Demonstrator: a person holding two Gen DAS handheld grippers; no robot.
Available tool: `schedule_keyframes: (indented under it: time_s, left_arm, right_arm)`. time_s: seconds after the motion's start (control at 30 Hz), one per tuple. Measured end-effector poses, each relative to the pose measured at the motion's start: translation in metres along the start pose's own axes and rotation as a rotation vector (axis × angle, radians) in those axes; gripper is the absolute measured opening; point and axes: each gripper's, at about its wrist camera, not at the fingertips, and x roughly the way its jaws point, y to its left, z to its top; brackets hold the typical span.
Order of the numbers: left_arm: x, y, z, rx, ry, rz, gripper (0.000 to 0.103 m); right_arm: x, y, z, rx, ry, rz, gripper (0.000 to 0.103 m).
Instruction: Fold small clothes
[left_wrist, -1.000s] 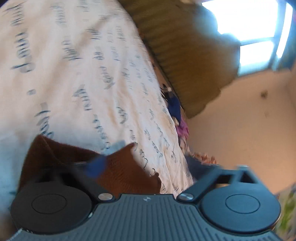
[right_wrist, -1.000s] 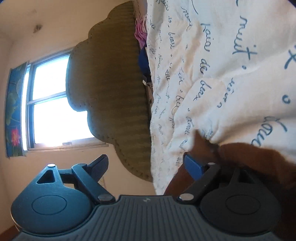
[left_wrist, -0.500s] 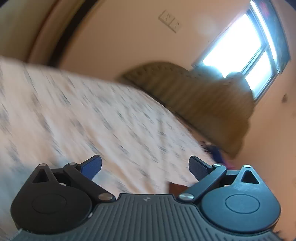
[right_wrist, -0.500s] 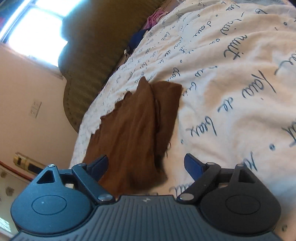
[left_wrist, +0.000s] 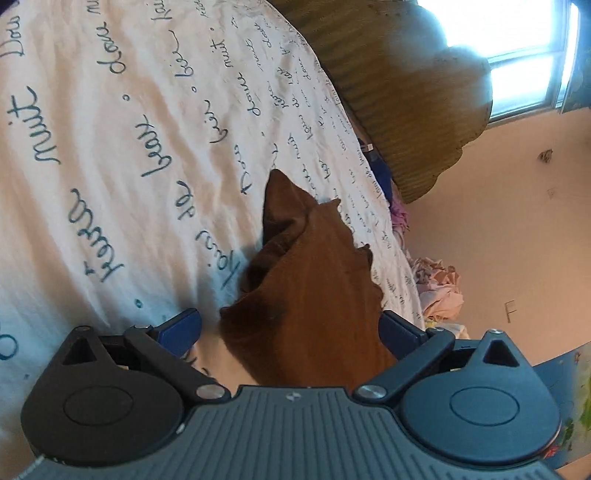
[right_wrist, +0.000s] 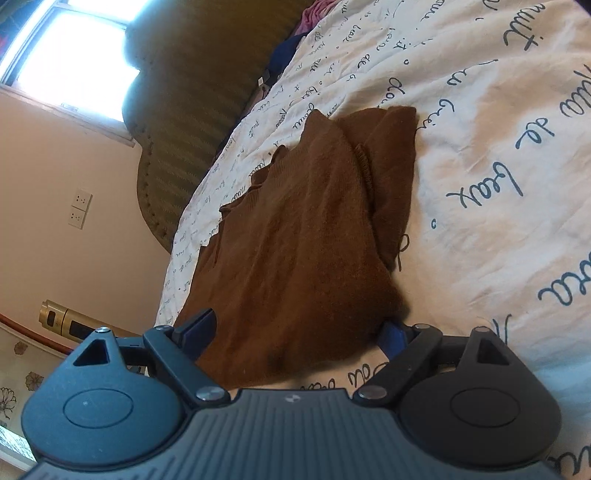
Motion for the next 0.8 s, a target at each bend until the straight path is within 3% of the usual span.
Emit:
schedule_keyframes:
  time_s: [0.13, 0.2, 0.33, 0.43, 0.47, 0.5, 0.53, 0.57, 0.67, 0.8]
  left_arm:
    - [-0.002, -0.022, -0.001, 0.058, -0.026, -0.067, 0.095]
    - [0.004, -0.03, -0.002, 0.092, 0.01, -0.045, 0.096]
    - [0.025, -0.009, -0.01, 0.044, 0.073, 0.035, 0.094]
    - [0.025, -0.009, -0.013, 0.07, 0.025, 0.047, 0.088]
    - [0.027, -0.012, -0.014, 0.084, 0.014, 0.071, 0.075]
    - [0.031, -0.016, -0.014, 0.107, 0.004, 0.096, 0.042]
    - [0.037, -0.018, -0.013, 0.129, 0.011, 0.115, 0.019]
    - [0.044, -0.018, -0.012, 0.137, 0.027, 0.129, 0.011]
    - [0.043, -0.019, -0.012, 0.135, 0.007, 0.136, 0.01]
    - [0.008, -0.038, -0.017, 0.216, -0.048, 0.076, 0.009]
  right_arm:
    - [0.006, 0.002, 0.004, 0.019, -0.028, 0.004, 0.091]
    - [0.012, 0.002, 0.005, 0.018, -0.018, 0.004, 0.091]
    - [0.021, 0.006, 0.006, -0.013, -0.015, -0.014, 0.091]
    - [0.022, 0.006, 0.008, -0.01, -0.033, -0.023, 0.084]
    - [0.024, 0.007, 0.009, -0.015, -0.032, -0.043, 0.056]
    - [0.029, 0.006, 0.011, -0.015, -0.017, -0.076, 0.022]
    - [0.034, 0.003, 0.013, -0.005, -0.005, -0.092, 0.02]
    - [0.037, 0.0, 0.014, 0.001, -0.006, -0.085, 0.019]
    - [0.036, 0.002, 0.015, -0.008, -0.008, -0.075, 0.017]
    - [0.016, 0.013, 0.013, -0.056, -0.033, -0.043, 0.015]
